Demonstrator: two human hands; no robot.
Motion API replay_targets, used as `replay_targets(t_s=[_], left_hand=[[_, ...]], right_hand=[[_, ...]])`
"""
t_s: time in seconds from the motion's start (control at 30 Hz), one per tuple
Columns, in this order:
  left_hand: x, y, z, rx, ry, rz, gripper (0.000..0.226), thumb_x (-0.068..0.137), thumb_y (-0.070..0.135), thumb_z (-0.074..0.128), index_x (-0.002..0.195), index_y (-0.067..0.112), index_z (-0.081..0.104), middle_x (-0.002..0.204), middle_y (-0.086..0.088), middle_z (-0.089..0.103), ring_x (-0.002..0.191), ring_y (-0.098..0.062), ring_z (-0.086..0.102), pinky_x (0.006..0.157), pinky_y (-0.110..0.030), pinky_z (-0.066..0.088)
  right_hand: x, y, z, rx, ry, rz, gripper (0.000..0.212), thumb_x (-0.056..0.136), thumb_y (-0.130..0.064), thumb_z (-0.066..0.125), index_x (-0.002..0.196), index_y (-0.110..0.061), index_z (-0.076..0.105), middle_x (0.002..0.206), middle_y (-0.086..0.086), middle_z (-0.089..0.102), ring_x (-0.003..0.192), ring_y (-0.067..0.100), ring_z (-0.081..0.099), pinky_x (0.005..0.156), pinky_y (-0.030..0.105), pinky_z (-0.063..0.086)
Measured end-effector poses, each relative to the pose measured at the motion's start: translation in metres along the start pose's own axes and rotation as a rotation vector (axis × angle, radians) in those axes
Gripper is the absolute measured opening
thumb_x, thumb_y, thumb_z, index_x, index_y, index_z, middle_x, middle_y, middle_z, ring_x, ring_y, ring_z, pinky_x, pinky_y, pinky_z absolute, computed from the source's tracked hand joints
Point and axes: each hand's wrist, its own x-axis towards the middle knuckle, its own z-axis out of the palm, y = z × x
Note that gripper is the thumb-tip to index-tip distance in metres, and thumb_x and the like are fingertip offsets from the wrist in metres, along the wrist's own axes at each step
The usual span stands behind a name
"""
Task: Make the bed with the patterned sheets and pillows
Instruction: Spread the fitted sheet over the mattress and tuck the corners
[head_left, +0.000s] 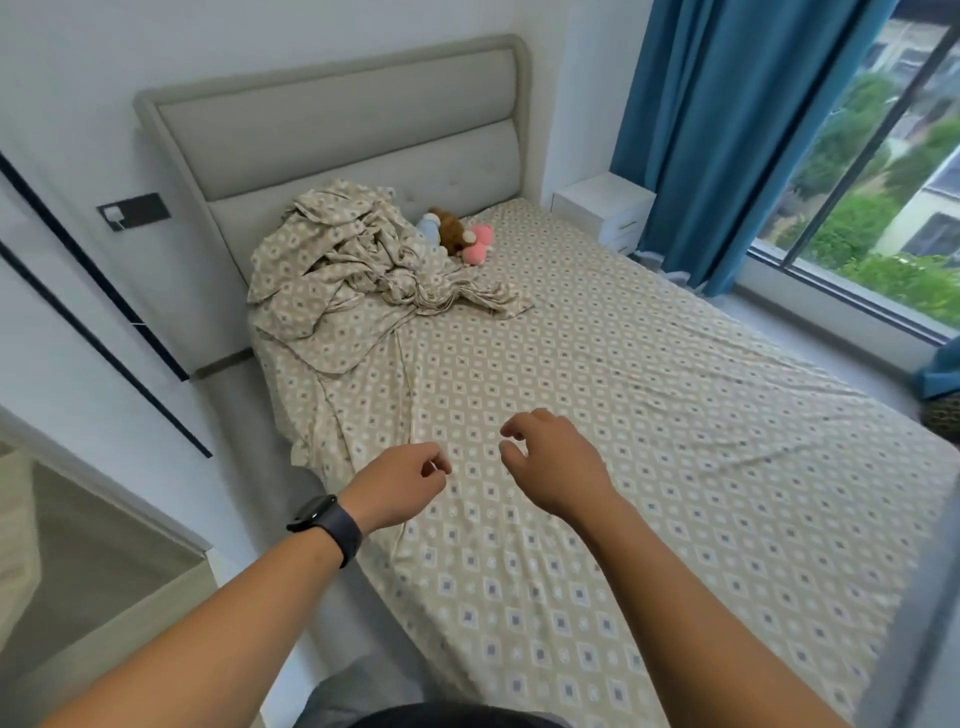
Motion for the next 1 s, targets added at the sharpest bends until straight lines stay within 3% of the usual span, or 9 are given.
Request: replay_targets(t_s=[0.13, 0.27, 0.5, 0.73, 0.87, 1.0], left_hand=[[0.052, 0.015, -0.006, 0.036, -0.066, 0.080, 0.016, 0.098, 0.028, 0.052, 0.106, 0.029, 0.066, 0.097, 0.010, 0.067, 0.072, -0.010, 0.061, 0.064, -0.031, 0.052], [0.118, 0.018, -0.016, 0.077, -0.164, 0.173, 0.014, 0.098, 0.031, 0.052, 0.102, 0.034, 0.065, 0.095, 0.014, 0.067, 0.077, -0.011, 0.064, 0.075, -0.036, 0.057], [0.231, -0.002, -0.053, 0.150, -0.380, 0.303, 0.016, 0.099, 0.034, 0.051, 0.106, 0.034, 0.065, 0.100, 0.015, 0.066, 0.083, -0.009, 0.064, 0.081, -0.037, 0.057], [0.317, -0.036, -0.111, 0.202, -0.432, 0.320, 0.014, 0.098, 0.029, 0.053, 0.101, 0.033, 0.066, 0.097, 0.012, 0.066, 0.087, -0.010, 0.063, 0.084, -0.039, 0.055], [0.334, -0.016, -0.120, 0.131, -0.428, 0.342, 0.016, 0.097, 0.027, 0.052, 0.098, 0.032, 0.067, 0.094, 0.004, 0.068, 0.077, -0.016, 0.065, 0.070, -0.036, 0.057], [0.334, 0.002, -0.123, 0.083, -0.407, 0.381, 0.015, 0.095, 0.028, 0.053, 0.100, 0.031, 0.067, 0.094, 0.008, 0.068, 0.084, -0.014, 0.065, 0.079, -0.041, 0.057]], right_hand=[[0.029, 0.017, -0.007, 0.023, 0.053, 0.091, 0.034, 0.102, -0.042, 0.045, 0.131, -0.030, 0.058, 0.133, -0.011, 0.057, 0.123, 0.014, 0.050, 0.094, 0.038, 0.050], [0.056, 0.025, -0.005, 0.033, 0.080, 0.214, 0.034, 0.103, -0.041, 0.044, 0.132, -0.030, 0.057, 0.133, -0.012, 0.056, 0.122, 0.014, 0.050, 0.094, 0.036, 0.049], [0.135, 0.008, 0.008, 0.079, 0.106, 0.466, 0.034, 0.103, -0.042, 0.044, 0.132, -0.031, 0.058, 0.134, -0.013, 0.056, 0.122, 0.012, 0.050, 0.096, 0.035, 0.049], [0.212, -0.043, 0.016, 0.099, 0.135, 0.512, 0.034, 0.104, -0.042, 0.044, 0.133, -0.031, 0.057, 0.133, -0.013, 0.056, 0.121, 0.013, 0.049, 0.095, 0.034, 0.048], [0.226, -0.051, 0.009, 0.087, 0.191, 0.523, 0.033, 0.103, -0.041, 0.046, 0.132, -0.030, 0.058, 0.131, -0.014, 0.057, 0.120, 0.013, 0.050, 0.095, 0.035, 0.047], [0.238, -0.046, 0.011, 0.122, 0.206, 0.497, 0.032, 0.103, -0.039, 0.047, 0.131, -0.030, 0.059, 0.130, -0.013, 0.058, 0.119, 0.013, 0.050, 0.096, 0.035, 0.047]])
